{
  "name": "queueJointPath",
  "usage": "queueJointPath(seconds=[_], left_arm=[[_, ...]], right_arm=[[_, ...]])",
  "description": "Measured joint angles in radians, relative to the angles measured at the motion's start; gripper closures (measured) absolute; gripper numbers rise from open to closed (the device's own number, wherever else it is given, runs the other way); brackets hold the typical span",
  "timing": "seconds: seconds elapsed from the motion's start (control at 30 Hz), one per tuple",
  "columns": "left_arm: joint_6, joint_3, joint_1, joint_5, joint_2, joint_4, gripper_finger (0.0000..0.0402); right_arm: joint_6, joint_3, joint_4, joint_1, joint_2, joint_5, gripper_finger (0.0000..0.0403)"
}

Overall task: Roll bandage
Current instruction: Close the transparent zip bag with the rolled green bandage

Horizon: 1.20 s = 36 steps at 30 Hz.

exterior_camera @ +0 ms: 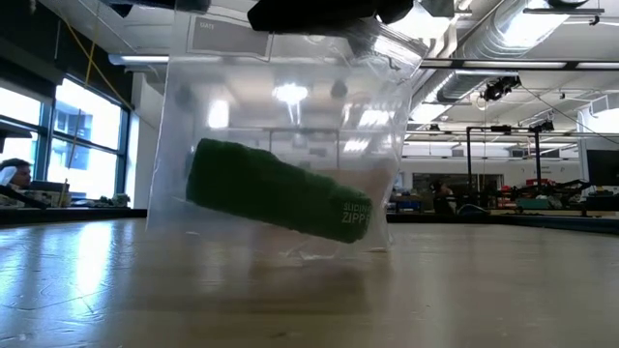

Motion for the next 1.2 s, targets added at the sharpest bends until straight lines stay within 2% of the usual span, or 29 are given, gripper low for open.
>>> queueJointPath(seconds=[0.23,0.37,0.53,0.73,0.9,1.03,1.2], left_arm=[[0.034,0.000,0.004,-0.011,0.000,0.039,0.0380],[0.047,0.000,0.015,0.009,0.000,0.046,0.0393],[0.055,0.000,0.027,0.013,0.003,0.076,0.0365],[0.072,0.000,0.061,0.099,0.032,0.138,0.0286],[0.070,0.000,0.068,0.168,0.021,0.095,0.0234],[0.060,0.000,0.027,0.131,-0.011,0.066,0.0227],[0.078,0.000,-0.011,0.011,-0.013,0.061,0.0248]], right_arm=[[-0.001,0.000,-0.001,0.000,0.000,0.002,0.0402],[-0.002,0.000,-0.002,0.001,0.000,0.001,0.0403],[-0.001,0.000,0.008,0.001,0.000,0.001,0.0403],[0.000,0.000,0.012,0.000,0.000,0.001,0.0403],[0.007,0.000,0.008,0.004,0.000,0.001,0.0403],[0.001,0.000,0.007,0.006,0.000,0.000,0.0403],[0.001,0.000,0.008,0.006,0.000,0.000,0.0403]])
